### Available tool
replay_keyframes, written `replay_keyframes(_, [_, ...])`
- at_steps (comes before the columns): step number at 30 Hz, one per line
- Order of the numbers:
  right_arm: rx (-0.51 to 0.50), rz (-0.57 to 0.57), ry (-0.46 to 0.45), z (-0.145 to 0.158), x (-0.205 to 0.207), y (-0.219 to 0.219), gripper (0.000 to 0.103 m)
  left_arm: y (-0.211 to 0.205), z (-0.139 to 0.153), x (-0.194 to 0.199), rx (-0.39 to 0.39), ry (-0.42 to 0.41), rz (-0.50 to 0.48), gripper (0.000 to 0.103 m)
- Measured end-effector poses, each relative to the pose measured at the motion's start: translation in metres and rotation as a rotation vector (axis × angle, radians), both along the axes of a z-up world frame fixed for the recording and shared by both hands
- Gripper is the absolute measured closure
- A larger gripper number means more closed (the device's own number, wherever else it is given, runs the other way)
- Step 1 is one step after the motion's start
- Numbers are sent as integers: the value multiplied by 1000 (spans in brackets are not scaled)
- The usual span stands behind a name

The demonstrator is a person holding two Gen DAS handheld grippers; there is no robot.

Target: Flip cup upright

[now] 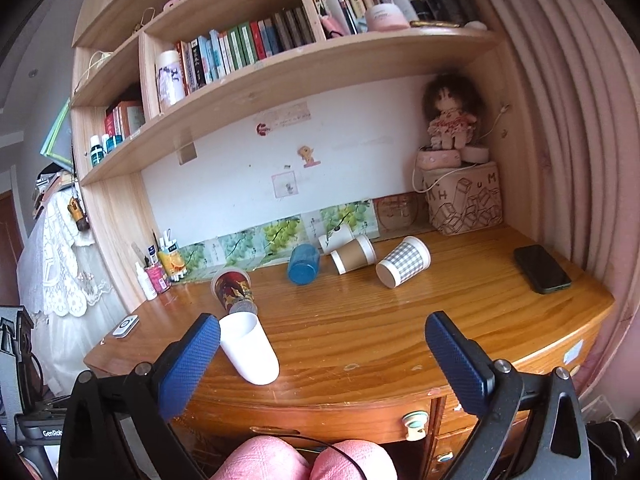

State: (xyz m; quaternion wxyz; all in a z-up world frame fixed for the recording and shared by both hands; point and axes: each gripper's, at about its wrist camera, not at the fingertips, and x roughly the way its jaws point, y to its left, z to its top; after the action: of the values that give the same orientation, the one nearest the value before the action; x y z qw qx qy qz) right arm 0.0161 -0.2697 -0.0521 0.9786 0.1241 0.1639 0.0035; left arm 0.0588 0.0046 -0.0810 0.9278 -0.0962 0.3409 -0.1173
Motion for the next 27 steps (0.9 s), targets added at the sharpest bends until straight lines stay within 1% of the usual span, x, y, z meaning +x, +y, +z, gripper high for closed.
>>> replay_keyframes(1, [-1,-5,-3,1,-5,2,0,1,4,-4,5,-32,27,9])
replay_keyframes(3, [-19,-19,-17,3,-16,9,0,2,13,-13,-12,-95,61,10])
replay_keyframes(5, [-49,-37,-43,6,-26,18,0,4,21,-19,-34,-136,87,9])
replay_keyframes(7, [-53,-60,-60,8,-32,23,0,3,30,-24,-51,-182,112,9])
replay_keyframes(11, [13,-63,-109,13,-43,29,0,0,44,-38,-19,-307,148,9])
replay_keyframes(12, [27,-57,-117,13,-45,30,0,1,47,-40,-16,-334,155,7])
replay_keyframes(13, [38,-45,-124,15,-46,32,0,1,50,-43,-11,-360,167,1])
replay_keyframes(15, [27,-36,-142,18,-49,37,0,4,56,-48,-2,-414,205,1])
replay_keyframes(17, [-11,-40,-176,21,-54,44,0,9,60,-53,5,-460,252,1])
replay_keyframes(22, [-90,-12,-254,30,-63,58,0,16,68,-64,31,-546,354,0])
replay_keyframes(25, [-92,-21,-287,33,-65,60,0,19,74,-70,45,-592,406,0])
replay_keyframes(27, [-77,-23,-301,35,-66,59,0,17,76,-72,74,-594,418,0])
